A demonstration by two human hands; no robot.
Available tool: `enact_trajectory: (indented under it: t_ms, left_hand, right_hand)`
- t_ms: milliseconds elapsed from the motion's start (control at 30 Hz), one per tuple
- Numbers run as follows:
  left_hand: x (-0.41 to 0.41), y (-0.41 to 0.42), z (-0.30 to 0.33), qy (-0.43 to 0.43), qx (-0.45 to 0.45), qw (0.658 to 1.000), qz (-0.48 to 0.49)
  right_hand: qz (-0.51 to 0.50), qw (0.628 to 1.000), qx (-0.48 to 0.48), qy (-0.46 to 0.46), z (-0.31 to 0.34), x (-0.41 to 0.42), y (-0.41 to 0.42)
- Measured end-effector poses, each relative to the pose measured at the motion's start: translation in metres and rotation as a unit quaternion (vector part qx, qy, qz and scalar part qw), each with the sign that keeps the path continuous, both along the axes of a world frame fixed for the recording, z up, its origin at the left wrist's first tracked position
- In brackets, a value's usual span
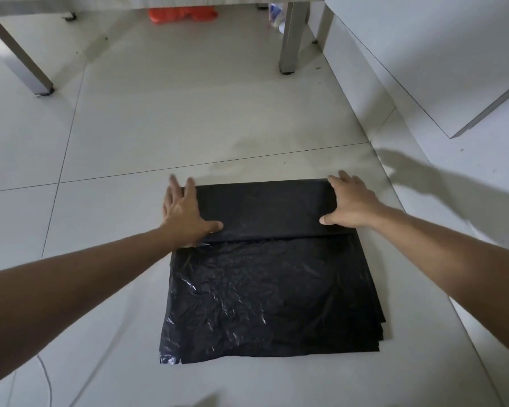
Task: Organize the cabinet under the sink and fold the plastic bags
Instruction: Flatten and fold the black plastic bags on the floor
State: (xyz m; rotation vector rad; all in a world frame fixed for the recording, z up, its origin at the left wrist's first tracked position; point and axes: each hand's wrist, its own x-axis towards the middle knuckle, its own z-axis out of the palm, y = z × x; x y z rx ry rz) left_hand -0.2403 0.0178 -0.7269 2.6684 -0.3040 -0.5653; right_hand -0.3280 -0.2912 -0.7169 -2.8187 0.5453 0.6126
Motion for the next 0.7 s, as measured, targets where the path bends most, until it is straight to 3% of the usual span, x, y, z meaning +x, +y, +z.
enact_trajectory:
  t_ms: [100, 200, 333, 700]
  left_hand:
    - [0.024, -0.005, 0.004, -0.004, 0.105, 0.971, -0.213]
    - [0.04, -0.01, 0.007, 0.014, 0.193, 0.935, -0.298]
    - [0.045, -0.013, 0.009, -0.044, 0.241, 0.909, -0.337]
    - [0.043, -0.006, 0.016, -0.118, 0.254, 0.897, -0.342]
  right_hand:
    - [0.129, 0.99, 0.002, 0.063, 0.007, 0.02, -0.004]
    - [0.191, 0.976, -0.05, 0.096, 0.01, 0.033, -0.003]
    - [0.216, 0.962, -0.14, 0.089, 0.011, 0.038, 0.004]
    - [0.165, 0.979, -0.115, 0.027, 0.03, 0.03, 0.0]
